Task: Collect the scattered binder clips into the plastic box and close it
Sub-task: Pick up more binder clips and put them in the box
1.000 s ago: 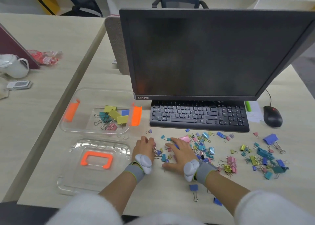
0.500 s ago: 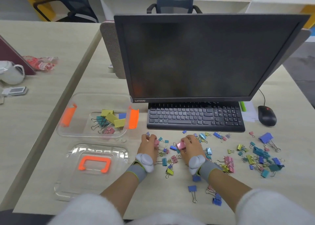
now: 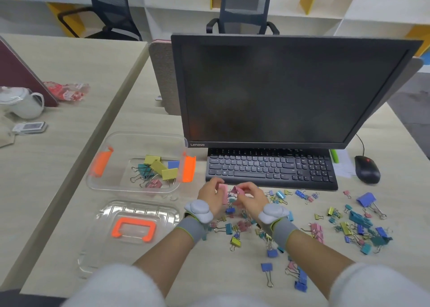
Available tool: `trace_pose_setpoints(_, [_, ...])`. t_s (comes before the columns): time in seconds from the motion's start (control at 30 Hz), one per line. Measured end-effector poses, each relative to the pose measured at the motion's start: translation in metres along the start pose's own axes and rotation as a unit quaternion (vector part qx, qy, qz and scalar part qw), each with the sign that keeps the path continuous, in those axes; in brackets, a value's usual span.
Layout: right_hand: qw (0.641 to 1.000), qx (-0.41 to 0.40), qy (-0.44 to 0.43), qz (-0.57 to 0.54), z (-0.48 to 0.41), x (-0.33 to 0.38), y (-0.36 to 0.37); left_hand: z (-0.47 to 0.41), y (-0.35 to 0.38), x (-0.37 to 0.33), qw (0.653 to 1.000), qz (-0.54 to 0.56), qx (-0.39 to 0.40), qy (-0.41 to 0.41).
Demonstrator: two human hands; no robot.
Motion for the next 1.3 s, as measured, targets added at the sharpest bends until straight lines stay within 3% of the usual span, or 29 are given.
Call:
trace_pose_setpoints(0.27, [0.961,0.025,0.057,-0.268,-0.010,0.073,0.042,-0.014,-0.065,-0.031,0.991,0.108,-0.076,0.012])
trace_pose_setpoints(0.5, [0.940,0.046,0.076,-0.328,-0.026,0.131,0.102,-0.029,-0.151,-0.036,0.982,0.110,-0.154,-0.002])
trace_pose_setpoints(0.73, [0.954,0.085,0.128,-0.258,-0.038,0.138,0.176,-0.049,-0.205,0.028,0.979,0.080,-0.167,-0.083])
trace_pose_setpoints(0.9, [0.975,0.162,0.121,-0.095,-0.041,0.131,0.213,-0.062,-0.198,0.076,0.984,-0.127,-0.053,-0.109])
trace_pose_setpoints(1.07, [0.977,0.197,0.069,0.047,-0.040,0.127,0.234,-0.070,-0.170,0.090,0.952,-0.287,0.052,-0.089])
trace_pose_setpoints(1.3, [0.967,0.208,0.138,0.046,-0.043,0.108,0.232,-0.072,-0.156,0.100,0.923,-0.355,0.107,-0.101])
Point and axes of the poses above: each hand's wrist, its own z-axis away from the middle knuckle, its own y-axis out of the palm, x = y × z, the point moved 10 cm from there along -z, towards the middle knuckle, and after that the axes turned 4 degrees about -y, right-handed, at the moved point
